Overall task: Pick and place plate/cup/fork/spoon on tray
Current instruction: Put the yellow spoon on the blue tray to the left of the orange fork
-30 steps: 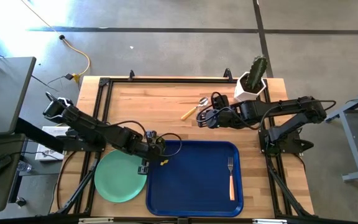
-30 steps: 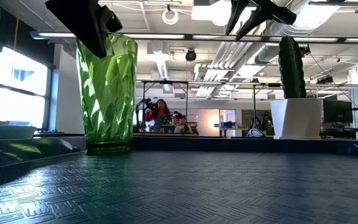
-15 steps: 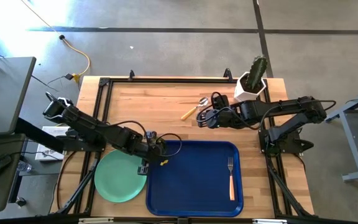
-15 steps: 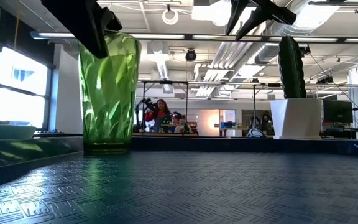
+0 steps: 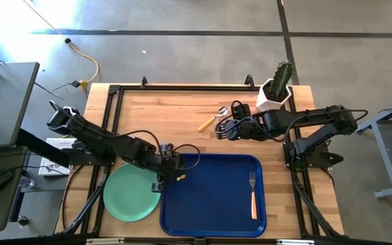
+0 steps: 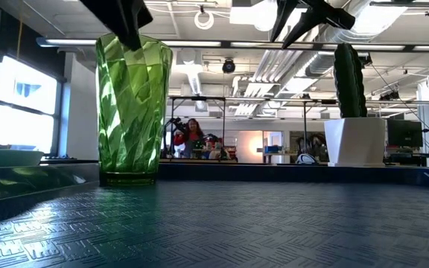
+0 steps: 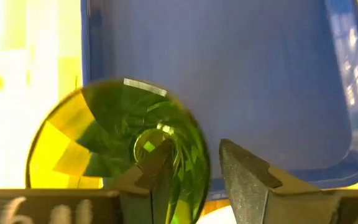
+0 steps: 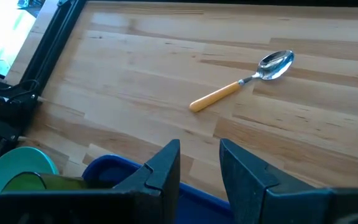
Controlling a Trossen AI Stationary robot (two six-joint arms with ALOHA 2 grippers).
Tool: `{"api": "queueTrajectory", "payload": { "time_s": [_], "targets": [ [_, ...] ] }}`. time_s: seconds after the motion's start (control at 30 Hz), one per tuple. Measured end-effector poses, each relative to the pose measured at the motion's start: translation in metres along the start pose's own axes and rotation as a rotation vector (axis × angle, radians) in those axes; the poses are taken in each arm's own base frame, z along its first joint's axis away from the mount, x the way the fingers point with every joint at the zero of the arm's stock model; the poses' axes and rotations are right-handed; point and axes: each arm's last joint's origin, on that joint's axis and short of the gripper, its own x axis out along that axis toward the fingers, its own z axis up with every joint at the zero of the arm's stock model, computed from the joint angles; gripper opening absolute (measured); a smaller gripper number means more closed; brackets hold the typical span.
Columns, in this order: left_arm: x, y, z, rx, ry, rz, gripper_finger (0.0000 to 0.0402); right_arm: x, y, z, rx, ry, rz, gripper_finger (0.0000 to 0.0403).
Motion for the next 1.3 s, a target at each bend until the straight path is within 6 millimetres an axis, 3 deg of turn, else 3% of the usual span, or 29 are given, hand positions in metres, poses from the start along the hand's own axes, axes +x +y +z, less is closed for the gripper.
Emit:
{"api": "queueTrajectory", "payload": {
  "time_s": [0.43, 0.67, 1.0, 1.3],
  "targets": [
    [-0.029, 0.002, 0.018, 0.016, -0.012, -0.020, 0.0161, 0.000, 0.000, 0.000, -0.002, 0.000, 0.000, 0.0103],
    [-0.051, 0.018, 0.025, 0.019, 0.034, 0.056, 0.0155, 0.000, 0.000, -0.002, -0.003, 0.057, 0.016, 0.0103],
    [-0.096, 0.049, 0.001, 0.033, 0.234, 0.204, 0.0140, 0.004, -0.001, 0.005, 0.006, 0.056, 0.008, 0.0103],
    [-0.145, 0.065, -0.021, -0.032, 0.110, 0.290, 0.0135, 0.016, -0.004, 0.029, 0.110, 0.000, 0.020, 0.0104]
  ]
}}
